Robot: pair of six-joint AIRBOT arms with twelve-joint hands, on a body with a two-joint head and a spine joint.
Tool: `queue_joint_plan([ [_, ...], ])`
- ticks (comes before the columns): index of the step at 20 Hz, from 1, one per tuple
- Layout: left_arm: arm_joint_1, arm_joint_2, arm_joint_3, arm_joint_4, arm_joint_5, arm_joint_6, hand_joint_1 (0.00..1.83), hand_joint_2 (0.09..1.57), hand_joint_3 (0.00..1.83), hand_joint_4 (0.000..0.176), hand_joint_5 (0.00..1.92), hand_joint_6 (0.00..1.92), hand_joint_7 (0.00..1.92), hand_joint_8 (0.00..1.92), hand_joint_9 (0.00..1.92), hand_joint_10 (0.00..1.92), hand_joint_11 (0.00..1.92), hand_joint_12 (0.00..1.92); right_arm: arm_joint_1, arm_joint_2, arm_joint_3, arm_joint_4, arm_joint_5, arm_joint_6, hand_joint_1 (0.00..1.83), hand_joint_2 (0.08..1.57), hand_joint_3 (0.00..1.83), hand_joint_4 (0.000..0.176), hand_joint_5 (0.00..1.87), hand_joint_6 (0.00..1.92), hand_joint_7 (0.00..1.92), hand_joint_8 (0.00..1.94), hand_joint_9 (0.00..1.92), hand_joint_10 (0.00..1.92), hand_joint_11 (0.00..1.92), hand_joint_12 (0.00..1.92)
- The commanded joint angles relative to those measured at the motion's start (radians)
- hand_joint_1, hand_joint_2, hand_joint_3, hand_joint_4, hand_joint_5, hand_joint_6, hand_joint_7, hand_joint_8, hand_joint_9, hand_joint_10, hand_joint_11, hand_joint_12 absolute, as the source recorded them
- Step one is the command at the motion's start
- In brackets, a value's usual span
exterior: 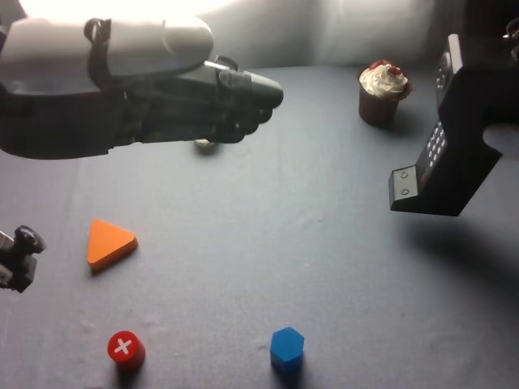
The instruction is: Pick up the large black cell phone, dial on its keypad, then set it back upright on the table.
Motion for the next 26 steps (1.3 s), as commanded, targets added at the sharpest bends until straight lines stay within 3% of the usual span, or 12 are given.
queue_joint_plan([
  [1, -0.028, 0.011, -0.004, -0.066, -0.052, -0.01, 0.0, 1.18, 0.0, 0.006, 0.23, 0.0, 0.2, 0.0, 0.14, 0.0, 0.0, 0.19, -0.002, 0.01, 0.006, 0.029, 0.15, 0.025, 1.37, 1.12, 0.0, 0.0, 1.0, 0.79, 0.89, 1.1, 0.9, 1.34, 0.91, 1.27],
  [2, -0.027, 0.011, -0.003, -0.066, -0.052, -0.01, 0.0, 1.17, 0.0, 0.01, 0.2, 0.0, 0.21, 0.0, 0.14, 0.0, 0.0, 0.21, -0.009, 0.01, 0.006, 0.029, 0.152, 0.027, 1.46, 1.11, 0.0, 0.0, 1.03, 0.69, 0.91, 1.03, 0.91, 1.19, 0.87, 1.52],
  [4, -0.027, 0.011, 0.001, -0.066, -0.052, -0.01, 0.0, 1.19, 0.0, 0.012, 0.18, 0.0, 0.22, 0.0, 0.16, 0.0, 0.0, 0.27, -0.025, 0.01, 0.008, 0.029, 0.154, 0.029, 1.38, 1.12, 0.0, 0.0, 1.02, 0.77, 0.9, 1.05, 0.91, 1.32, 0.9, 1.27],
  [5, -0.027, 0.011, 0.003, -0.066, -0.052, -0.01, 0.0, 1.19, 0.0, 0.01, 0.2, 0.0, 0.25, 0.0, 0.18, 0.01, 0.0, 0.35, -0.033, 0.01, 0.008, 0.029, 0.154, 0.031, 1.46, 1.11, 0.0, 0.0, 1.02, 0.7, 0.9, 1.01, 0.89, 1.23, 0.86, 1.55],
  [9, -0.023, 0.013, 0.008, -0.066, -0.052, -0.01, 0.0, 1.2, 0.0, 0.012, 0.2, 0.0, 0.26, 0.0, 0.19, 0.01, 0.0, 0.37, -0.055, 0.011, 0.009, 0.029, 0.151, 0.034, 1.37, 1.14, 0.0, 0.0, 0.99, 0.8, 0.87, 1.14, 0.87, 1.39, 0.86, 1.32],
  [11, -0.022, 0.015, 0.009, -0.066, -0.052, -0.01, 0.0, 1.2, 0.0, 0.013, 0.2, 0.0, 0.26, 0.0, 0.19, 0.0, 0.0, 0.36, -0.068, 0.011, 0.01, 0.029, 0.138, 0.034, 1.48, 1.11, 0.0, 0.0, 1.01, 0.67, 0.88, 1.09, 0.89, 1.19, 0.88, 1.56],
  [13, -0.022, 0.016, 0.009, -0.066, -0.051, -0.01, 0.0, 1.19, 0.0, 0.014, 0.2, 0.0, 0.27, 0.0, 0.2, 0.0, 0.0, 0.37, -0.08, 0.011, 0.011, 0.029, 0.132, 0.039, 1.38, 1.11, 0.0, 0.0, 1.01, 0.76, 0.91, 1.1, 0.92, 1.27, 0.91, 1.23],
  [15, -0.022, 0.016, 0.009, -0.065, -0.051, -0.01, 0.0, 1.2, 0.0, 0.011, 0.2, 0.0, 0.26, 0.0, 0.19, 0.0, 0.0, 0.34, -0.086, 0.011, 0.015, 0.029, 0.126, 0.046, 1.48, 1.11, 0.0, 0.0, 1.02, 0.71, 0.86, 1.09, 0.87, 1.21, 0.88, 1.54],
  [16, -0.022, 0.016, 0.009, -0.065, -0.051, -0.01, 0.0, 1.2, 0.0, 0.01, 0.2, 0.0, 0.27, 0.0, 0.2, 0.0, 0.0, 0.34, -0.087, 0.011, 0.016, 0.029, 0.123, 0.048, 1.48, 1.17, 0.01, 0.0, 0.86, 0.94, 0.75, 1.21, 0.76, 1.32, 0.78, 1.62],
  [19, -0.021, 0.016, 0.01, -0.065, -0.05, -0.009, 0.0, 1.2, 0.0, 0.009, 0.22, 0.0, 0.27, 0.0, 0.2, 0.0, 0.0, 0.37, -0.09, 0.011, 0.02, 0.029, 0.11, 0.052, 1.48, 1.12, 0.0, 0.0, 1.01, 0.66, 0.83, 1.17, 0.84, 1.24, 0.87, 1.58],
  [22, -0.019, 0.018, 0.01, -0.064, -0.05, -0.009, 0.0, 1.2, 0.0, 0.014, 0.24, 0.01, 0.3, 0.01, 0.23, 0.01, 0.0, 0.46, -0.09, 0.011, 0.02, 0.028, 0.105, 0.053, 1.37, 1.15, 0.0, 0.0, 0.99, 0.77, 0.82, 1.25, 0.83, 1.4, 0.87, 1.32],
  [26, -0.015, 0.019, 0.011, -0.065, -0.049, -0.009, 0.0, 1.2, 0.0, 0.014, 0.24, 0.0, 0.3, 0.0, 0.22, 0.0, 0.0, 0.41, -0.09, 0.011, 0.026, 0.028, 0.105, 0.053, 1.37, 1.14, 0.0, 0.0, 0.96, 0.88, 0.86, 1.14, 0.88, 1.33, 0.87, 1.17],
])
